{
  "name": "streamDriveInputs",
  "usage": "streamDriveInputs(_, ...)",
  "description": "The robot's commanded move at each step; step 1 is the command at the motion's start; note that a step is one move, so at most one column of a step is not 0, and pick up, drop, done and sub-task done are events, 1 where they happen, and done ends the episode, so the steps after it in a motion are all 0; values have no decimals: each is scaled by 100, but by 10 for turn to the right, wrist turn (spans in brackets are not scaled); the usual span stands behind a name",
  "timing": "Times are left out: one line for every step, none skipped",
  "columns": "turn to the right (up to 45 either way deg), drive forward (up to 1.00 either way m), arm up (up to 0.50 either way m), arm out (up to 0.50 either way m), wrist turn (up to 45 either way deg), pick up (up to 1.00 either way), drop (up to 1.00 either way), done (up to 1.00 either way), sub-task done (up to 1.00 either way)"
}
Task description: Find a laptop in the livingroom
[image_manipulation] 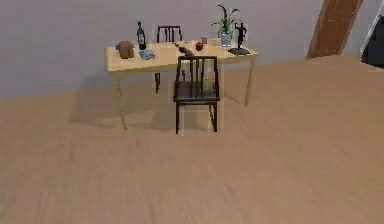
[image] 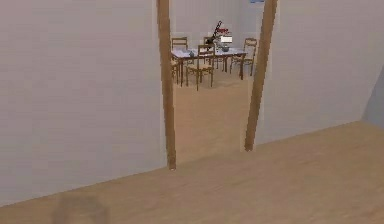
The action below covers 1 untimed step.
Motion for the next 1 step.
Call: streamDriveInputs(60, 0, 0, 0, 0, 0, 0, 0, 0)
